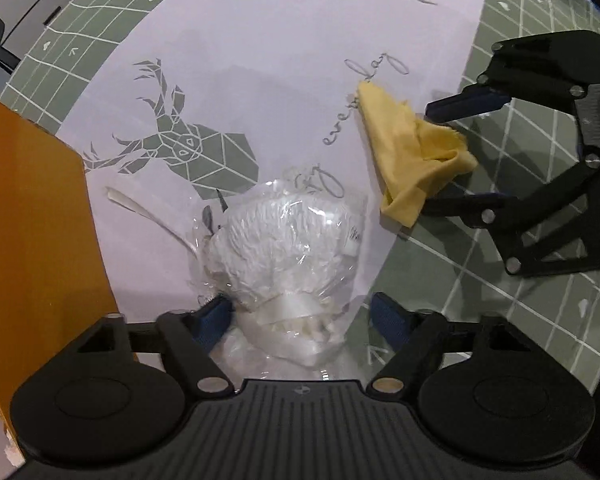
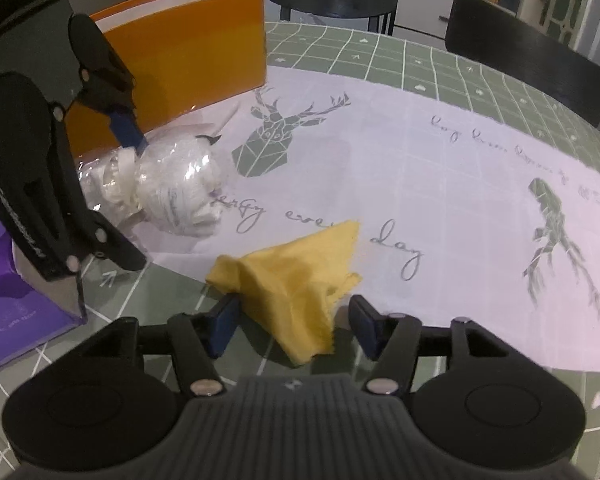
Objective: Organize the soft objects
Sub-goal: 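Lift the plastic bundle and yellow cloth off the table with both tools, then carry the plastic bundle and yellow cloth over the orange box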
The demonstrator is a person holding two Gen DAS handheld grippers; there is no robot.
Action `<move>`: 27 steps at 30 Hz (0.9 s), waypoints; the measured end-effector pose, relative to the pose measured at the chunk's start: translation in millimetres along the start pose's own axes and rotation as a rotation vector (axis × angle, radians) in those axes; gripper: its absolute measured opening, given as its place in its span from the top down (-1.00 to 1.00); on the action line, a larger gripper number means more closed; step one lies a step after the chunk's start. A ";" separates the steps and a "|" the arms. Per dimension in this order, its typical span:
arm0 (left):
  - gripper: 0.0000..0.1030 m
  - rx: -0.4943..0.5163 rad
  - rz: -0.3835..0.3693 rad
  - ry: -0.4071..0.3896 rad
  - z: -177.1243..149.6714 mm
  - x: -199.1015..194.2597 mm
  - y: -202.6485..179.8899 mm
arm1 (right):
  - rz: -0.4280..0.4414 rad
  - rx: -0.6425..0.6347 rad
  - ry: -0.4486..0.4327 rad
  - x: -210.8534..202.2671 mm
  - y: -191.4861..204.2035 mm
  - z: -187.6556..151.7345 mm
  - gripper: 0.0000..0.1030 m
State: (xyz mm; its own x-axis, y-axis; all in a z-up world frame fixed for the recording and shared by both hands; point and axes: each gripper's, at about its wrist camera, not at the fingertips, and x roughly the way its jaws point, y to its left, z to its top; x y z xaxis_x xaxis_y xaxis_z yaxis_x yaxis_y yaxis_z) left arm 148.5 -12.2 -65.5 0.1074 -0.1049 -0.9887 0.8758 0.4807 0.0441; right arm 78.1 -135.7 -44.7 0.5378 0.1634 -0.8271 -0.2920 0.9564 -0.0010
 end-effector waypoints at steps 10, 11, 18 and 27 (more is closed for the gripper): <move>-0.08 -0.053 -0.010 -0.050 -1.7 -4.4 9.9 | 0.001 0.067 -0.021 -1.6 -8.8 4.9 0.79; -0.06 -0.055 -0.010 -0.065 -2.7 -7.1 10.3 | 0.003 0.074 -0.021 -1.2 -9.8 4.8 0.81; -0.04 -0.092 -0.014 -0.157 -14.5 -38.0 11.7 | 0.002 0.080 -0.044 -4.5 -8.6 8.0 0.82; -0.04 -0.128 0.006 -0.264 -39.9 -99.2 20.0 | 0.009 0.060 -0.120 -27.7 -5.1 19.0 0.82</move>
State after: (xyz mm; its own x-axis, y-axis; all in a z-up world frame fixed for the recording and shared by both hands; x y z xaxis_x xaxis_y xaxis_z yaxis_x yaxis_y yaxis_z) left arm 136.6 42.6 27.7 0.2463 -0.3166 -0.9160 0.8099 0.5864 0.0151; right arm 79.7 -140.5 -11.1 0.6269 0.1967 -0.7539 -0.2520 0.9668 0.0428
